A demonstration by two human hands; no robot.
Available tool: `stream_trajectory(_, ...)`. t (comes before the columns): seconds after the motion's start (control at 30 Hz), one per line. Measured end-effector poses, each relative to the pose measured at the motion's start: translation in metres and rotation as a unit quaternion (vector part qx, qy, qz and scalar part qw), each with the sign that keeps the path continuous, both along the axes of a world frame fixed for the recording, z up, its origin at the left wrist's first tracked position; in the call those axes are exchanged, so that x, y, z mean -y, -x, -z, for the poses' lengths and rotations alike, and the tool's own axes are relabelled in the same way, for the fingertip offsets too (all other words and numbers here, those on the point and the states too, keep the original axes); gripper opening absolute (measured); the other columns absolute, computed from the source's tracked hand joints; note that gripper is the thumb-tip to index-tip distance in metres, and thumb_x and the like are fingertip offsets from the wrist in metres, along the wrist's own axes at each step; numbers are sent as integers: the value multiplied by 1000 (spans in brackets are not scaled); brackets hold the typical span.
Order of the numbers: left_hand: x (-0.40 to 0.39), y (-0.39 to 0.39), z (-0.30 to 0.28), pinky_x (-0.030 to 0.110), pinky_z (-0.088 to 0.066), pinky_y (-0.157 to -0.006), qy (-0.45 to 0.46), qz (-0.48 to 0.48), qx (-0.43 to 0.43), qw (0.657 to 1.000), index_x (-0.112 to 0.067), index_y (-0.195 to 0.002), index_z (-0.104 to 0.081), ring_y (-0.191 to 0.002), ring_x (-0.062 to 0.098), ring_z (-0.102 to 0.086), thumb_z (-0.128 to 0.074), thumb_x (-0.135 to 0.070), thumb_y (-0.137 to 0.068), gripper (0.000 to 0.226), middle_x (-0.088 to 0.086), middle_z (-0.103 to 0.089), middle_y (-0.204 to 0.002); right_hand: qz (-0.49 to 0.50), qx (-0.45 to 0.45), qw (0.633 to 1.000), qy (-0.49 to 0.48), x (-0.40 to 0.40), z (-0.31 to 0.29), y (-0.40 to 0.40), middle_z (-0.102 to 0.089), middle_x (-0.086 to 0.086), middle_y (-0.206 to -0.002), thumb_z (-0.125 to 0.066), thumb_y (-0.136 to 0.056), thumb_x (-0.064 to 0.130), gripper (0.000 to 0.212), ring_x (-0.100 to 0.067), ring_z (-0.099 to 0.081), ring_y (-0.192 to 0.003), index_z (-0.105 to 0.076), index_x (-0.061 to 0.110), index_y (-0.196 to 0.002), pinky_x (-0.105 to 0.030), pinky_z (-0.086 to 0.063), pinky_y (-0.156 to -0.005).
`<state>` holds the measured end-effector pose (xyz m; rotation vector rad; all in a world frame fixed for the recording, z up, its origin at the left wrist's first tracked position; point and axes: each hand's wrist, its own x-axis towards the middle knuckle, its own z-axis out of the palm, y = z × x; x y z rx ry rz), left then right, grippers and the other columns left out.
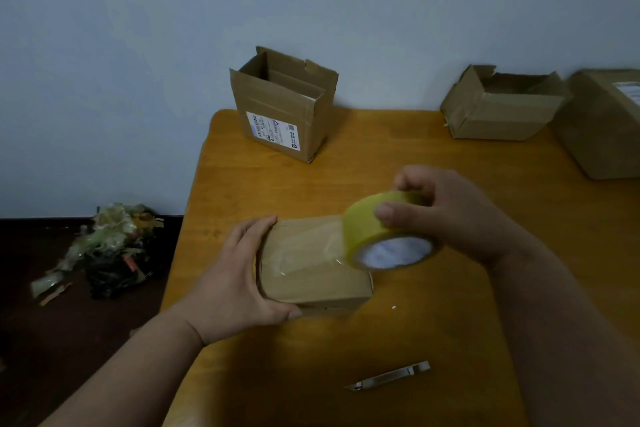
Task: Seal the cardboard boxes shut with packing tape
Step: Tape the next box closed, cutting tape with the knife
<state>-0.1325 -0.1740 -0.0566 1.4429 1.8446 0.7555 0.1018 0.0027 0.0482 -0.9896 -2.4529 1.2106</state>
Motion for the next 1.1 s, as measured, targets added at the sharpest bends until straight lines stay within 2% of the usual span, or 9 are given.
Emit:
stream_trajectory(0.07, 0, 1, 0, 38, -41, -111, 5, -2, 1, 1000, -42, -149, -14, -132, 4, -28, -81, -76, -39, 133, -30, -16, -138, 6, 84, 995, -58, -9, 3, -15, -51, 6, -65, -76, -74, 54, 41, -3, -42, -56, -56, 19, -77, -17, -33, -52)
stream_trajectory(0.13, 0, -1, -1, 39, -42, -110, 8, 4, -2, 1000, -42, -149, -14, -132, 5, -28, -80, -77, -39, 133, -31, -15, -139, 20, 119, 992, -43, -11, 15, -27, -51, 4, -67, -71, -79, 48, 33, -7, -43, -59, -56, 20, -75, -23, -32, -56)
stream_trajectory(0.33, 1, -1, -3, 38, -40, -111, 20, 1, -4, 1000, -39, -151, -13, -132, 4, -27, -81, -75, -39, 135, -36, -14, -133, 54, 130, 989, -38, -7, 41, -31, -52, -1, -70, -64, -88, 43, 33, -13, -44, -63, -56, 15, -72, -31, -35, -59)
stream_trajectory(0.6, 2, -4, -9, 37, -40, -111, 53, -3, -11, 999, -39, -152, -9, -133, 4, -26, -77, -81, -38, 139, -32, -13, -139, 64, 157, 985, -30, -7, 53, -23, -49, 2, -69, -63, -90, 45, 35, -12, -43, -62, -47, 23, -67, -28, -33, -57)
stream_trajectory(0.7, -3, -11, -25, 35, -28, -116, 99, 36, -93, 990, -34, -153, 7, -142, 8, -12, -73, -81, -47, 141, -31, 8, -149, 45, 183, 982, -20, 1, 64, -15, -47, 3, -69, -62, -92, 44, 37, -10, -40, -61, -43, 25, -66, -27, -30, -55)
stream_trajectory(0.8, -17, -31, -44, 58, -3, -120, 168, 83, -284, 940, -31, -145, 33, -145, 19, 28, -68, -80, -58, 142, -16, 41, -151, 27, 188, 981, -41, 7, 71, -9, -47, 3, -69, -62, -92, 41, 37, -9, -39, -60, -42, 25, -66, -27, -28, -54)
stream_trajectory(0.93, -37, -57, -42, 69, 1, -115, 153, 85, -338, 925, -33, -144, 34, -146, 31, 25, -61, -85, -60, 137, -7, 22, -158, -5, 157, 986, -47, 14, 78, -5, -55, 2, -74, -61, -91, 44, 32, -15, -50, -68, -46, 28, -69, -34, -40, -60)
stream_trajectory(1.03, -38, -48, -34, 64, -11, -116, 98, 78, -330, 936, -35, -148, 27, -146, 26, 9, -60, -86, -58, 135, -2, 3, -156, 3, 109, 994, -8, 18, 74, -6, -62, 1, -84, -64, -91, 41, 17, -16, -58, -78, -58, 28, -81, -36, -49, -69)
stream_trajectory(1.1, -31, -33, -32, 56, -25, -114, 49, 67, -286, 955, -37, -151, 18, -142, 24, -4, -61, -87, -52, 136, -1, -8, -153, 42, 30, 996, 76, 15, 62, -12, -64, -1, -89, -70, -85, 34, 15, -12, -61, -82, -65, 24, -94, -29, -51, -72)
